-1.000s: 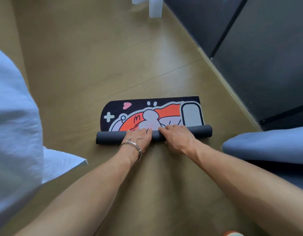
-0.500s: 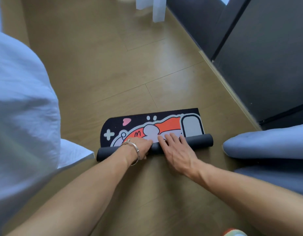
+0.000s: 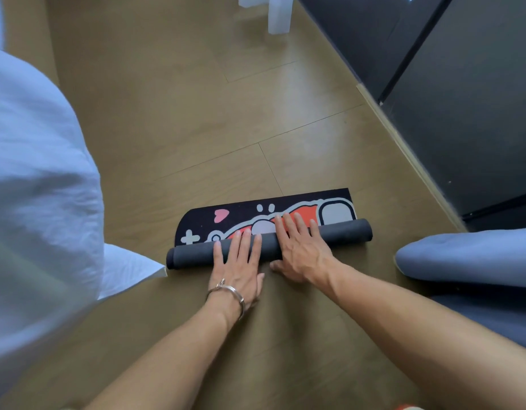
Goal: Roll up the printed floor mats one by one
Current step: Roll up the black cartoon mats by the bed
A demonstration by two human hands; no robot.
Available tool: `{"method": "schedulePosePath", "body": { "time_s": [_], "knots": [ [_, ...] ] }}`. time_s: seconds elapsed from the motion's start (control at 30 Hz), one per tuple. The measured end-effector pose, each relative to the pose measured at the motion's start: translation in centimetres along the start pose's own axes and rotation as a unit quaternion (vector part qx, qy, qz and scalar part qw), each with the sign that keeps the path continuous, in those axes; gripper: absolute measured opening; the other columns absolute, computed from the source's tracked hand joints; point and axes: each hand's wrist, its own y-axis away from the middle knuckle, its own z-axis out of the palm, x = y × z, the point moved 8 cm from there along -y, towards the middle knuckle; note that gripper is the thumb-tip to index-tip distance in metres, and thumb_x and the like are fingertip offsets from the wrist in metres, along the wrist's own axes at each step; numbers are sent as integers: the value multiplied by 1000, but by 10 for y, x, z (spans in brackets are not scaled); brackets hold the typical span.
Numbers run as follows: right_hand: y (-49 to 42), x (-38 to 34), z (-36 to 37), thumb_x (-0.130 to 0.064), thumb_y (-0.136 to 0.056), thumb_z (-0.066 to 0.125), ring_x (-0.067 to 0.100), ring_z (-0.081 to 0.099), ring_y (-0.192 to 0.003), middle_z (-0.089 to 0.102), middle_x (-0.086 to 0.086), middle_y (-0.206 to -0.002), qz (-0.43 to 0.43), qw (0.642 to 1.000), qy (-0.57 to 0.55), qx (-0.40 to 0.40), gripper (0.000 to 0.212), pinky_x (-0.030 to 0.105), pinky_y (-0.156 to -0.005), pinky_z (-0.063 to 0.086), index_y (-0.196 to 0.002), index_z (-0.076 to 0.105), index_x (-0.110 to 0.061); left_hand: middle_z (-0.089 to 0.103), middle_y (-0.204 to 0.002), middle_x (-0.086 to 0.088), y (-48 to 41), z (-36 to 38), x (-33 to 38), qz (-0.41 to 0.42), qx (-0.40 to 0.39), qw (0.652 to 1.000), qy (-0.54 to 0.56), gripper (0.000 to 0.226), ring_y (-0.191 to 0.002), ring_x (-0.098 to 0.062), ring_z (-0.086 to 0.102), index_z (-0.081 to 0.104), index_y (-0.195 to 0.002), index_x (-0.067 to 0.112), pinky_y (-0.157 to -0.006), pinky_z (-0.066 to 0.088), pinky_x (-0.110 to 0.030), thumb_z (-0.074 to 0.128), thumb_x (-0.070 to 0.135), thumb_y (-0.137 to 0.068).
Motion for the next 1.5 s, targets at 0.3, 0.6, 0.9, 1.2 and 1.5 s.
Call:
{"method": "schedulePosePath", "body": {
  "time_s": [0.3,0.6,0.9,1.2,1.5],
  "knots": [
    [23,2,16,-34,-99,42,34,-12,-145,-16,16,-157,-3,998,16,62,77,48,-116,-2,-151,-8,-7,-14,-158,-9,-29,-26,-14,-27,15,999,-15,82,-146,-26,-10,-18,-148,11,-112,0,-58,36,44,-95],
    [-15,7,-27,-52,-93,49,31,-9,-146,-9,15,-159,-1,999,-1,46,93,47,-117,0,-151,-8,-9,-25,-155,-10,-16,-21,1,9,22,999,-22,90,-144,-26,-19,-15,-149,9,-113,2,-55,47,33,-89],
    [1,0,-9,-17,-98,36,34,-12,-145,-22,15,-156,-3,999,-15,39,68,47,-117,4,-152,-6,-11,32,-147,-1,-76,-74,-25,15,13,999,50,66,-136,-21,29,19,-146,13,-110,23,-51,55,20,-90],
    [2,-1,-31,-33,-100,31,30,50,-117,54,11,-125,99,898,-426,50,37,35,-90,38,-126,48,-12,61,-113,-9,-77,-89,-26,-84,29,982,168,34,-103,-34,58,52,-113,16,-77,43,-35,57,29,-82],
    [-9,43,-65,-62,-88,48,13,59,-105,63,-5,-112,83,750,-640,146,39,37,-96,47,-111,50,-29,63,-104,-3,-75,-99,-12,-133,52,689,711,38,-90,-15,62,51,-118,5,-73,55,-31,67,17,-85]
  ]
}}
